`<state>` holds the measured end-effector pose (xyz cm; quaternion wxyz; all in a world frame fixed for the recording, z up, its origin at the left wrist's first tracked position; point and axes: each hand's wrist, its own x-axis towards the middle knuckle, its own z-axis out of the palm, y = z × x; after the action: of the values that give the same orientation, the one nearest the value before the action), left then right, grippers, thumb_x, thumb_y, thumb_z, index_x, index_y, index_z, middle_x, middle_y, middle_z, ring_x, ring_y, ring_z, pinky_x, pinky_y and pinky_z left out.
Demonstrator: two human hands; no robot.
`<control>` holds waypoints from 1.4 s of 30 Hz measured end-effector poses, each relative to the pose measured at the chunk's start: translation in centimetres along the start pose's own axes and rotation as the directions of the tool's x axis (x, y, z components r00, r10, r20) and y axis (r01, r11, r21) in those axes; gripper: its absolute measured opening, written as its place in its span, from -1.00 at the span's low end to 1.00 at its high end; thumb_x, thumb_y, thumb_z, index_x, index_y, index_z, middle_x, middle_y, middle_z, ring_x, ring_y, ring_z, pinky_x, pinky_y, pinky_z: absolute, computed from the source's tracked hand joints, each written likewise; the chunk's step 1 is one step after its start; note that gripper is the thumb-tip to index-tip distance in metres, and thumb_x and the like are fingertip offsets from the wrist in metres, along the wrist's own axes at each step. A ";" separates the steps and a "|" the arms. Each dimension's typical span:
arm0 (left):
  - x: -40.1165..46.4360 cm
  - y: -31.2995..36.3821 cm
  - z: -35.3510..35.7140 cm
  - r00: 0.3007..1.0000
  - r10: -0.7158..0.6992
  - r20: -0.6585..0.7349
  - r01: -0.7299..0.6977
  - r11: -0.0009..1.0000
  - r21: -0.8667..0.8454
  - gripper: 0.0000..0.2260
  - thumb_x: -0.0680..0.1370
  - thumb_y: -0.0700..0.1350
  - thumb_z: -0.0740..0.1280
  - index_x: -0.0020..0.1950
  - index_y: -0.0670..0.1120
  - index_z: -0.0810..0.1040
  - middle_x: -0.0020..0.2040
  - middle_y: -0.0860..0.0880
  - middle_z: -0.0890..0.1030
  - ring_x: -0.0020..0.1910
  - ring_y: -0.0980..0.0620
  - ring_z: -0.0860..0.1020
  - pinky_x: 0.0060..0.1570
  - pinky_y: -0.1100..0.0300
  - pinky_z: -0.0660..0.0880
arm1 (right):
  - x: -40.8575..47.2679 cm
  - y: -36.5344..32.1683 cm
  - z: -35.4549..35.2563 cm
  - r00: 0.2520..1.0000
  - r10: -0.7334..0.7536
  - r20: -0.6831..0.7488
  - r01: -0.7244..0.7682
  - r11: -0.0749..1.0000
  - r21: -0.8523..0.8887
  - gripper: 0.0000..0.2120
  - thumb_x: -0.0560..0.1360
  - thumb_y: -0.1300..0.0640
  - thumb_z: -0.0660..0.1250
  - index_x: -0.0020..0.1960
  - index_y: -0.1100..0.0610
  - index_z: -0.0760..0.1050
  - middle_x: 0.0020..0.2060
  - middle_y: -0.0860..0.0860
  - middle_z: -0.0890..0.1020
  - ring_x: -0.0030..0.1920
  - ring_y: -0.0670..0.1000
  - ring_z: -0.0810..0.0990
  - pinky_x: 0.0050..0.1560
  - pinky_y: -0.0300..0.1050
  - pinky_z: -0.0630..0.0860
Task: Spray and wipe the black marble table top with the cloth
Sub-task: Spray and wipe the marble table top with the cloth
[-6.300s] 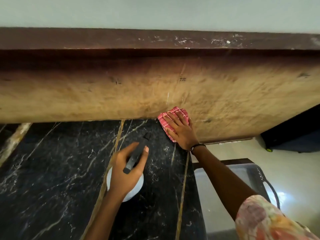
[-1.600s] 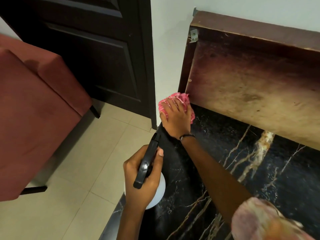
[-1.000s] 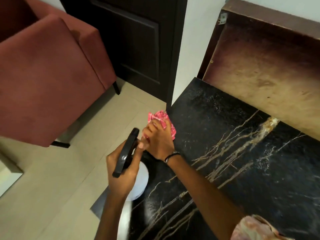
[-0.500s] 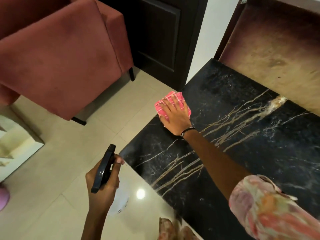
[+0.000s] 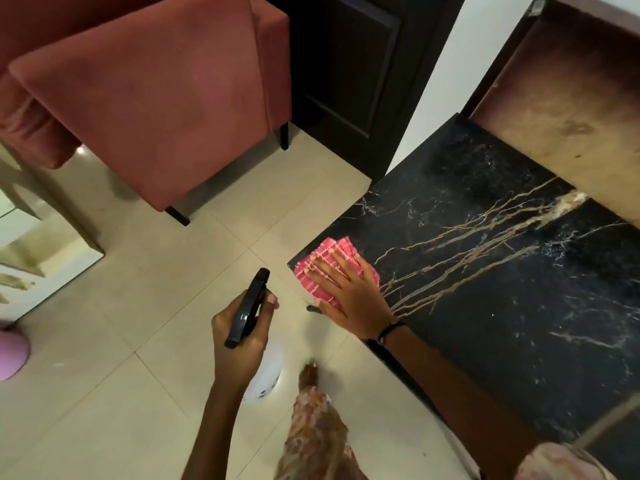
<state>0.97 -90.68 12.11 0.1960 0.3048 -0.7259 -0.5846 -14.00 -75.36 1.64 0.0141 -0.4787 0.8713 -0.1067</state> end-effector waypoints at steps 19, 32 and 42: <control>6.8 -1.0 -1.7 0.975 0.032 0.218 -0.037 0.999 0.018 -0.68 0.46 0.12 0.30 -0.17 -0.14 0.58 -0.48 -0.14 0.47 -0.53 -0.24 0.34 -0.49 -0.08 0.36 | 5.7 -4.7 0.2 0.995 0.033 0.095 -0.016 0.985 -0.173 -0.60 0.40 0.06 0.34 0.25 -0.01 0.48 0.26 -0.01 0.52 0.35 0.11 0.38 0.43 0.24 0.09; 5.9 -1.1 -0.7 0.947 0.012 0.320 -0.034 0.998 0.062 -0.74 0.46 0.14 0.31 -0.19 -0.05 0.59 -0.48 -0.12 0.45 -0.53 -0.19 0.36 -0.51 0.04 0.35 | -4.3 -2.4 -2.1 0.979 0.056 0.198 -0.048 0.998 -0.046 -0.61 0.61 -0.13 0.04 0.40 -0.12 0.33 0.40 -0.07 0.40 0.44 0.07 0.27 0.36 0.28 0.20; 0.6 -0.6 2.4 0.905 0.101 0.412 -0.160 0.981 0.111 -0.73 0.49 0.06 0.33 -0.12 -0.15 0.59 -0.48 0.12 0.53 -0.53 0.08 0.42 -0.42 0.15 0.42 | -3.9 -4.0 -1.4 0.971 0.172 0.168 -0.132 0.965 -0.227 -0.40 0.45 0.04 0.34 0.45 -0.14 0.26 0.46 -0.03 0.31 0.49 0.21 0.15 0.41 0.41 0.03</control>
<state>-0.91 -89.37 10.95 0.0581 0.1411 -0.8094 -0.5671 -8.75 -73.91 3.51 0.0521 -0.4169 0.9068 0.0346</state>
